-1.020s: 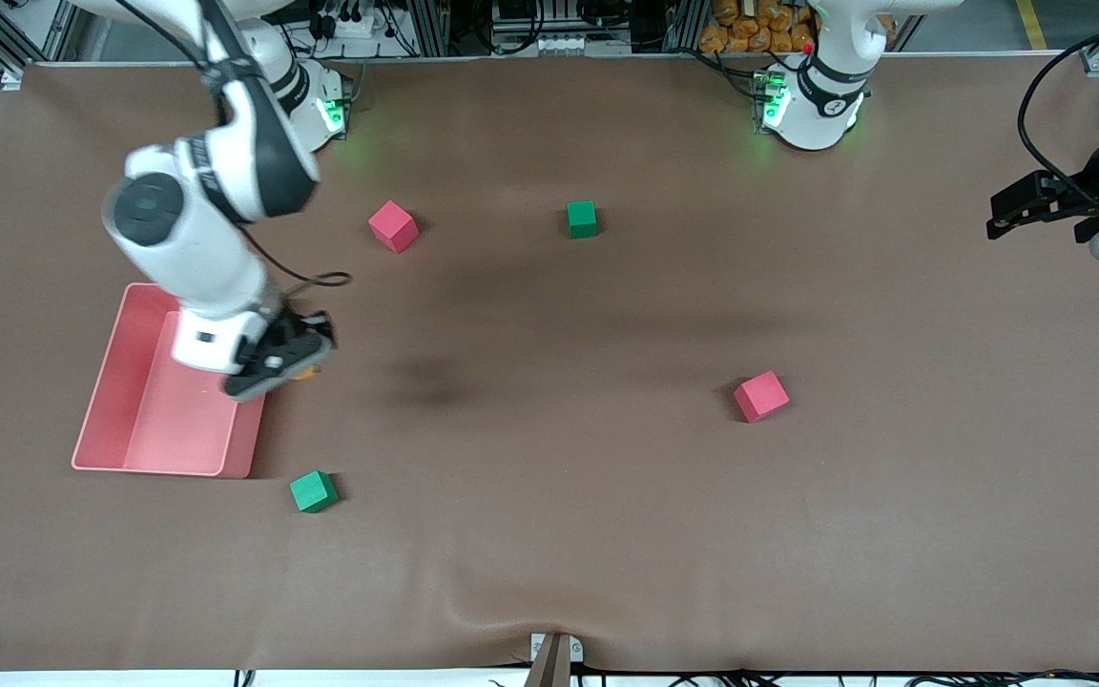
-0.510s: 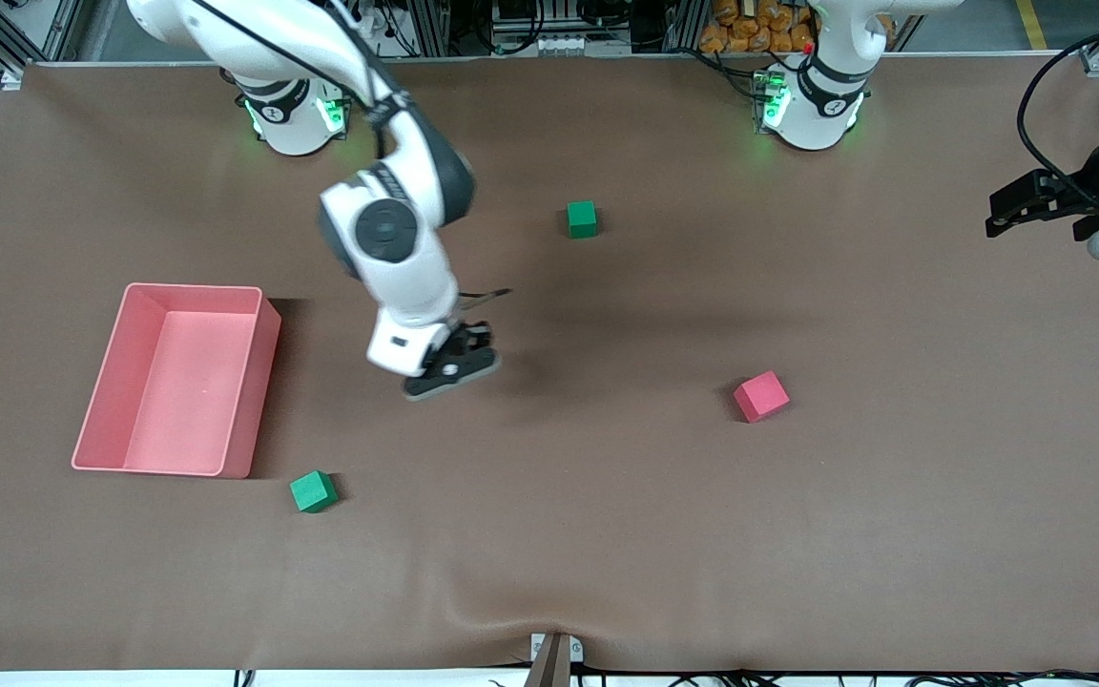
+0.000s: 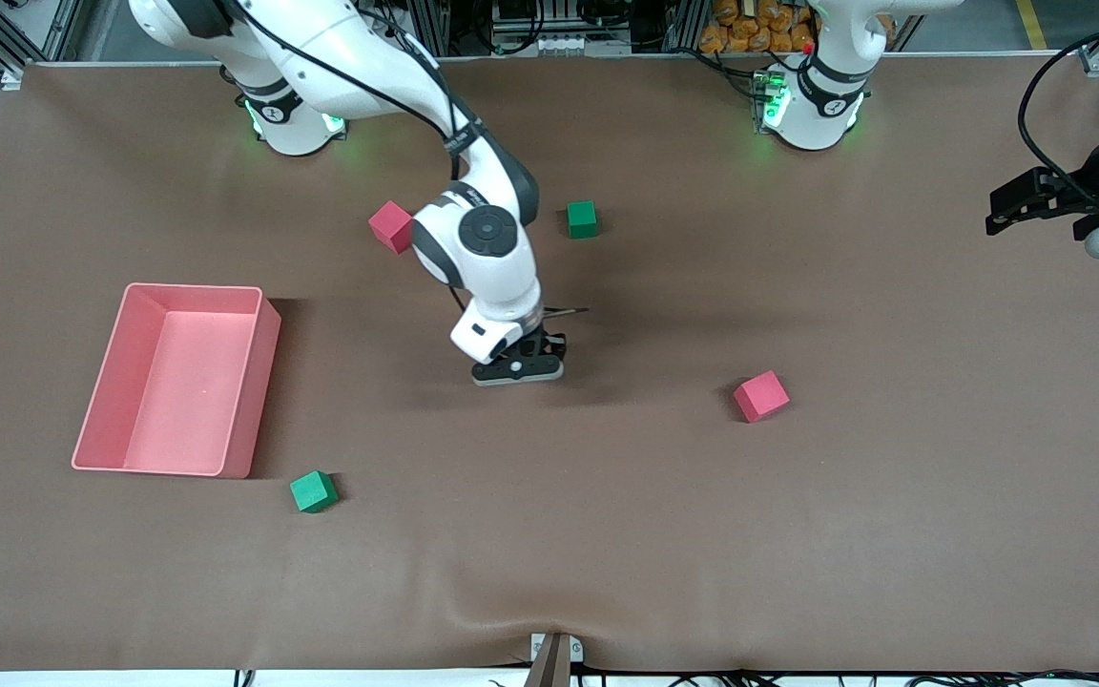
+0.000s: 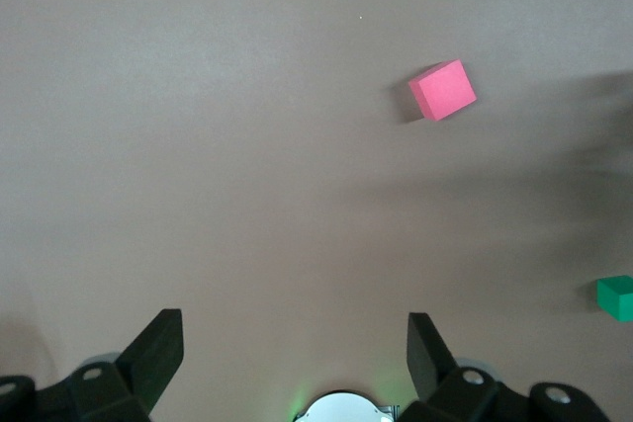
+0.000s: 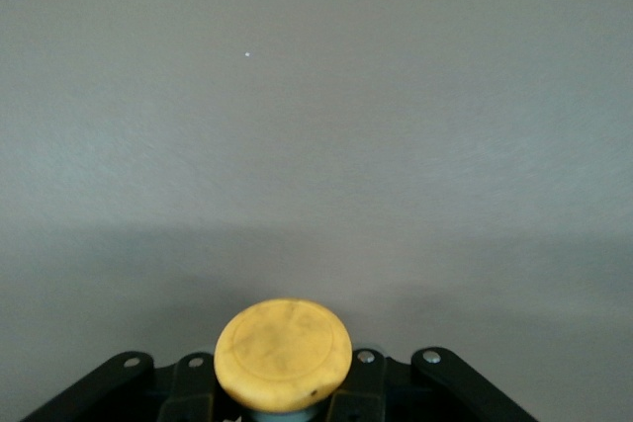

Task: Place and upright button with both arms
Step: 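Carry the button to mid-table and lower it with the right gripper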

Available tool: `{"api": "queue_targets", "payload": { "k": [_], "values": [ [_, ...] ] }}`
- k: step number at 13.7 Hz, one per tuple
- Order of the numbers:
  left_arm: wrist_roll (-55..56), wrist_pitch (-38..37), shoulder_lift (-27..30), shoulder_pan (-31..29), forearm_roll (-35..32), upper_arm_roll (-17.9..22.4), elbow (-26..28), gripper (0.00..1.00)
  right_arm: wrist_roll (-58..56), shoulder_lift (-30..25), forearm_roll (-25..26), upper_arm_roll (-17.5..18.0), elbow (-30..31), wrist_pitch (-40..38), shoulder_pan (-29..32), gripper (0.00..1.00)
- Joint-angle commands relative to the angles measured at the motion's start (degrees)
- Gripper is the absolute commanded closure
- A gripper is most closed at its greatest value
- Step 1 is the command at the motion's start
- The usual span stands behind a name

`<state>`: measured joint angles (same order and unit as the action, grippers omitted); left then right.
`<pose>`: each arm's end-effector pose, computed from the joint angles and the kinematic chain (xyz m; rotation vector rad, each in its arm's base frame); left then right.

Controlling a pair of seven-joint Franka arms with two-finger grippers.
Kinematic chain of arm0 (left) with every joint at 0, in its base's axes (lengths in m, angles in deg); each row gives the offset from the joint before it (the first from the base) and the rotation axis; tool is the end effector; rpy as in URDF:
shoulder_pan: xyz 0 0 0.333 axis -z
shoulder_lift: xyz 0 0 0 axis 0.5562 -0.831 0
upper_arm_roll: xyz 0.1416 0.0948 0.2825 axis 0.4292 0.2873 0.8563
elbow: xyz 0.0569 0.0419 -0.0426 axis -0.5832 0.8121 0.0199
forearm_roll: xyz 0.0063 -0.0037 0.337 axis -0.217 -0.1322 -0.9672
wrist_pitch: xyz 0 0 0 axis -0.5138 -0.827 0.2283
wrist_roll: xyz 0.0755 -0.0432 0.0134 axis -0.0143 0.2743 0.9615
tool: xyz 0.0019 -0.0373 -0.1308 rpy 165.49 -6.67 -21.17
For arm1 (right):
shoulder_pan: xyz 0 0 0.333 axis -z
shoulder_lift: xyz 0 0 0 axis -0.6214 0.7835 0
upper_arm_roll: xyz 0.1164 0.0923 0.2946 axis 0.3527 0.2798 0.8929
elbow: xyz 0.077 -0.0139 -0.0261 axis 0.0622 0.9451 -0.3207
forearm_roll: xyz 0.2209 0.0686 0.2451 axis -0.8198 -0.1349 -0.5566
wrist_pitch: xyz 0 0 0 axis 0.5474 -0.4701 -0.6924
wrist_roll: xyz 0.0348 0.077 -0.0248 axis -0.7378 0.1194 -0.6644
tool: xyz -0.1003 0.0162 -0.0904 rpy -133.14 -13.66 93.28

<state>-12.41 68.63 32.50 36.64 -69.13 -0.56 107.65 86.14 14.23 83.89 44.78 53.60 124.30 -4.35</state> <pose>0.4752 -0.0080 0.6042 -3.1258 0.1307 0.1536 0.5178 0.4682 0.2706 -3.0330 -0.0024 -0.2943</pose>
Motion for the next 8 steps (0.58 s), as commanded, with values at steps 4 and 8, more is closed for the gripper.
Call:
{"api": "queue_targets", "payload": {
  "k": [4, 8],
  "values": [
    [-1.47, -1.09, -0.53, -0.56, 0.87, -0.15, -1.42, 0.00, 9.33, 7.17, 4.82, -0.85, -8.32, -0.68, -3.20, 0.59],
    [-1.47, -1.09, -0.53, -0.56, 0.87, -0.15, -1.33, 0.00, 9.42, 7.97, 7.22, -0.93, -8.23, 0.46, -4.08, 0.00]
  ]
}}
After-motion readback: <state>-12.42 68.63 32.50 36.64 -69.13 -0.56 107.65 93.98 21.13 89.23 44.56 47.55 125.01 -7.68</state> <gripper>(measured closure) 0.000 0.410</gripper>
